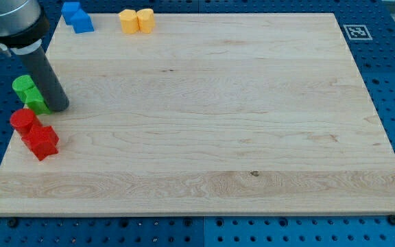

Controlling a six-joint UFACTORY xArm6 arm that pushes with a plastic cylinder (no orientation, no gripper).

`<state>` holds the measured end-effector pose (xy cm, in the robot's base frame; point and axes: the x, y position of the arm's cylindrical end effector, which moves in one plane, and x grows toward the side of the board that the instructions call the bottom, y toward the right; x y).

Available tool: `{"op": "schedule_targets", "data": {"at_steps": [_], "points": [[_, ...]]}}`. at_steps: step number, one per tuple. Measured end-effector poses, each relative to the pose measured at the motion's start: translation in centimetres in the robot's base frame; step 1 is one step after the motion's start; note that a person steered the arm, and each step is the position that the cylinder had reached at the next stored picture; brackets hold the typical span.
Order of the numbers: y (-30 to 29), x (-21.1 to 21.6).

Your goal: Move red circle towards left

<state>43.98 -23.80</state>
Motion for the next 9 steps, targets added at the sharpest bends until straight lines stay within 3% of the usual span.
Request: {"op": "schedule_targets", "data": {"at_steps": [2,4,6,9], "points": [[0.1,-0.7],[1.3,4.3],[7.9,2.9],[3.7,3.5]]}}
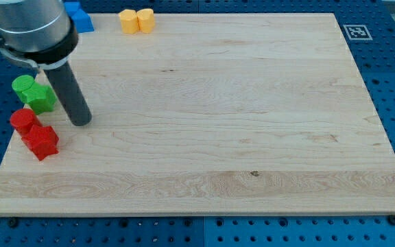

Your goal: Move red circle towards left

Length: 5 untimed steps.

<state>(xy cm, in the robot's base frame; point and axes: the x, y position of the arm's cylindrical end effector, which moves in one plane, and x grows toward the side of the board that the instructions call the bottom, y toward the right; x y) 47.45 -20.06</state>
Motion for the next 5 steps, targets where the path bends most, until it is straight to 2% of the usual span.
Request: {"op": "schedule_targets", "data": {"at_steps": [5], "points": [[-4.7,0.4]]}}
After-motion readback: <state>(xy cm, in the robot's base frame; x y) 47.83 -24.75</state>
